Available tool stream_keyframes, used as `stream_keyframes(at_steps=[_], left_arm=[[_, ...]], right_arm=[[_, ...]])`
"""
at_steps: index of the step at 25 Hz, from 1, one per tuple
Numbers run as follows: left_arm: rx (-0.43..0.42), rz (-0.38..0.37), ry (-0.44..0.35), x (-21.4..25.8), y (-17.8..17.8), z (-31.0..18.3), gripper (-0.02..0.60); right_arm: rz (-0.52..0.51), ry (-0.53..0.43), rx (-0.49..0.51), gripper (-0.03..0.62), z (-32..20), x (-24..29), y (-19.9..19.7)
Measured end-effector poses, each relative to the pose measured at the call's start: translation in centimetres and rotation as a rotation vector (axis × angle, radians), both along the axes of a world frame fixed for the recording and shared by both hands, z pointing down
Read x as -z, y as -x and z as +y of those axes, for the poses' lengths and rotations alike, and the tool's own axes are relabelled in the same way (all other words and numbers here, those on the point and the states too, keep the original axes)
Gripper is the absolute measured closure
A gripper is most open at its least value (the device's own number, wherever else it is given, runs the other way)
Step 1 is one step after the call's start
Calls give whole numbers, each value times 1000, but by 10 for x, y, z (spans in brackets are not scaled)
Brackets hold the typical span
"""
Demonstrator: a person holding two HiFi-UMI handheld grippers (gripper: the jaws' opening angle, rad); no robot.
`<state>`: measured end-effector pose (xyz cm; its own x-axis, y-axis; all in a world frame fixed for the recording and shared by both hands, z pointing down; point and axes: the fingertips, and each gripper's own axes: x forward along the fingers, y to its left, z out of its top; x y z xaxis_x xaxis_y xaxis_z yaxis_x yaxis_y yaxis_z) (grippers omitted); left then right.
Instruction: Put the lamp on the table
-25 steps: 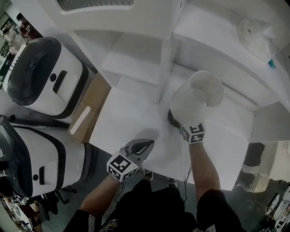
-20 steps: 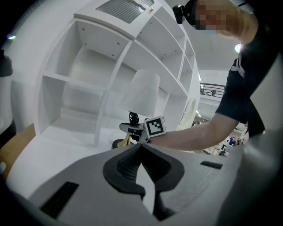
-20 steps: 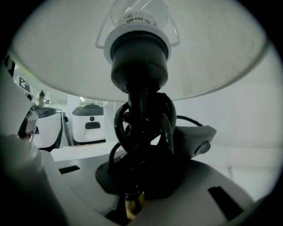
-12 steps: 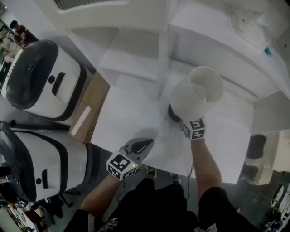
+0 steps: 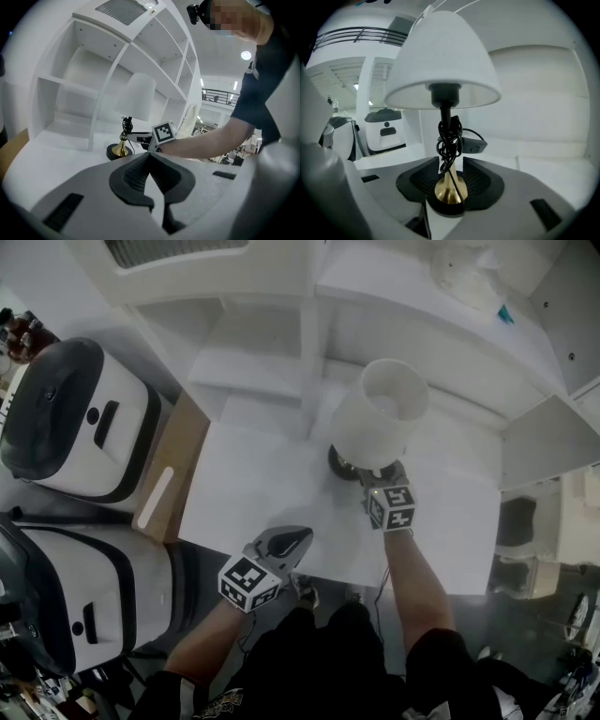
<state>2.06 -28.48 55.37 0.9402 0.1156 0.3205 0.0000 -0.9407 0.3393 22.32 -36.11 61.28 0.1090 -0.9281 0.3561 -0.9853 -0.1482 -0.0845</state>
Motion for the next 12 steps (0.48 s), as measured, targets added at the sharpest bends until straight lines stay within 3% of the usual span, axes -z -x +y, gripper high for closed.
stream_keyframes(at_steps=[5,8,12], left_arm=[[18,3,12,5,8,24,575],[33,-9,19,4,17,39,575],[94,-24,22,3,20,54,575]], right_arm=[[-53,-12,-49,448,53,5,16],[-74,-31,-17,531,82,18,38],[-87,-55,35,561,116,42,64]])
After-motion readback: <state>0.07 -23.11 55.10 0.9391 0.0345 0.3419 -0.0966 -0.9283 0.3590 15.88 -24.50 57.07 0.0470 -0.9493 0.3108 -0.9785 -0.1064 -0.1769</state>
